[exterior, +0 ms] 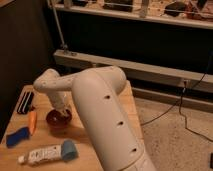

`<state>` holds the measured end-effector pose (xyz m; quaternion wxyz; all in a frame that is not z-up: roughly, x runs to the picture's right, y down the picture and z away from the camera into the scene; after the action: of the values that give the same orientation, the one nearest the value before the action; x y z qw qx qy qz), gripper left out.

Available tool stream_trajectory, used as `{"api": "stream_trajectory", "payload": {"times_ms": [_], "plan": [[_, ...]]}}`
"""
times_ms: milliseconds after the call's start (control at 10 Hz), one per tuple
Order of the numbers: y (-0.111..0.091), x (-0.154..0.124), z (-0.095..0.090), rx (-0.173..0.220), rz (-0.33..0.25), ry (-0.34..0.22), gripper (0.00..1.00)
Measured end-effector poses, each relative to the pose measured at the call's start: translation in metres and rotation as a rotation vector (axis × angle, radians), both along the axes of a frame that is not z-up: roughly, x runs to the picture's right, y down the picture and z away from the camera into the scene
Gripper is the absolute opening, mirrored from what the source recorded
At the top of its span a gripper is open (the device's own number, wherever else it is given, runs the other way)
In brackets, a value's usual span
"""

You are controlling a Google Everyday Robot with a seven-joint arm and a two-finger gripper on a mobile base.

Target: Drag the ceramic bowl in a circle

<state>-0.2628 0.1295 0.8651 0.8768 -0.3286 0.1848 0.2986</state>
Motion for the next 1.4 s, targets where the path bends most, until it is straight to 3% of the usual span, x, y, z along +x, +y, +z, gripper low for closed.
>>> {"api": "stream_trajectory", "payload": {"times_ms": [200,500,800,1100,1400], "plan": [[-0.027,-0.036,0.006,0.046,0.011,-0.059,0.00],[-0.083,-0.068,0.015,0.124,0.059,-0.100,0.00],[-0.119,-0.083,0.033,0.143,0.124,-0.097,0.00],[-0.143,-0.070,0.065,0.154,0.185,-0.033,0.00],[-0.173,-0.023,0.090,0.181,0.266,0.066,0.00]]}}
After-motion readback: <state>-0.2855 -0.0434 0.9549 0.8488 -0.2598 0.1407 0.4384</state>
